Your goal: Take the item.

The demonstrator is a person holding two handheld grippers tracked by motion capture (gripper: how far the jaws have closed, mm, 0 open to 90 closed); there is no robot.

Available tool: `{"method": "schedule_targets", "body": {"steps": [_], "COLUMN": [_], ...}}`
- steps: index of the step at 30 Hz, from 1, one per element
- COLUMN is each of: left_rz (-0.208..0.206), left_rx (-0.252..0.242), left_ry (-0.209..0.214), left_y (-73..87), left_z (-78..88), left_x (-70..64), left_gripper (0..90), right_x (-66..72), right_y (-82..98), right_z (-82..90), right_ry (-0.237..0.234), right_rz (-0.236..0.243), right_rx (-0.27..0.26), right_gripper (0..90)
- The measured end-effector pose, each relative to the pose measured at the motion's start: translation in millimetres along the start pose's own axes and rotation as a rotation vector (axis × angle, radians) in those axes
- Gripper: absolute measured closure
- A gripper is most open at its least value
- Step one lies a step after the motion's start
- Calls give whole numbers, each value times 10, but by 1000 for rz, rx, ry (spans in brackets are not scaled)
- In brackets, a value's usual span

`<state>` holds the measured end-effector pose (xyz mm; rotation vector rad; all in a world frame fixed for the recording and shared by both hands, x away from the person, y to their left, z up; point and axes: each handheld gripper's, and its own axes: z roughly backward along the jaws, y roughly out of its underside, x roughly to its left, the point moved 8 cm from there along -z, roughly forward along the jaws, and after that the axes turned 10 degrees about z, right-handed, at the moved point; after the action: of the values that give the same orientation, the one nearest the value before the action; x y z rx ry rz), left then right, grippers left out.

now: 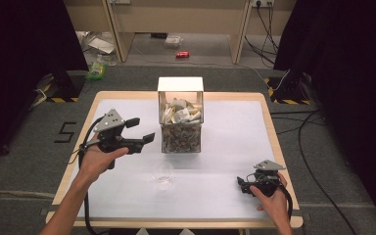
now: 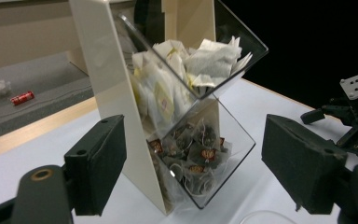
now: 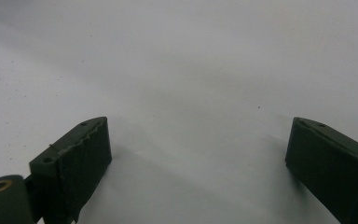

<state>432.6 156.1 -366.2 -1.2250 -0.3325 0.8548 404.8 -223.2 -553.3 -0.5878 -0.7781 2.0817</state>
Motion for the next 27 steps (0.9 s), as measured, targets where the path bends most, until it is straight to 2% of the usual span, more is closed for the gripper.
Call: {"method": "schedule_targets", "body": {"steps": [6, 13, 23, 27], "left_rz": [-35, -44, -70, -69], "left_rx": [-3, 9, 50, 57], "left_ry": [10, 33, 41, 46], "left_y": [-157, -308, -397, -436], "left_z": [-76, -224, -424, -481], "left_x": [-102, -202, -278, -288], "left_gripper": [243, 295, 353, 370], "right_x": [-1, 2, 2, 2], "right_y": [0, -1, 1, 1], "right_z": [0, 0, 2, 2], "right_ry": [1, 0, -1, -1], "right_rz": [0, -2, -2, -2], "right_rx": [0, 0, 2, 2], "right_gripper": [73, 72, 72, 72]}}
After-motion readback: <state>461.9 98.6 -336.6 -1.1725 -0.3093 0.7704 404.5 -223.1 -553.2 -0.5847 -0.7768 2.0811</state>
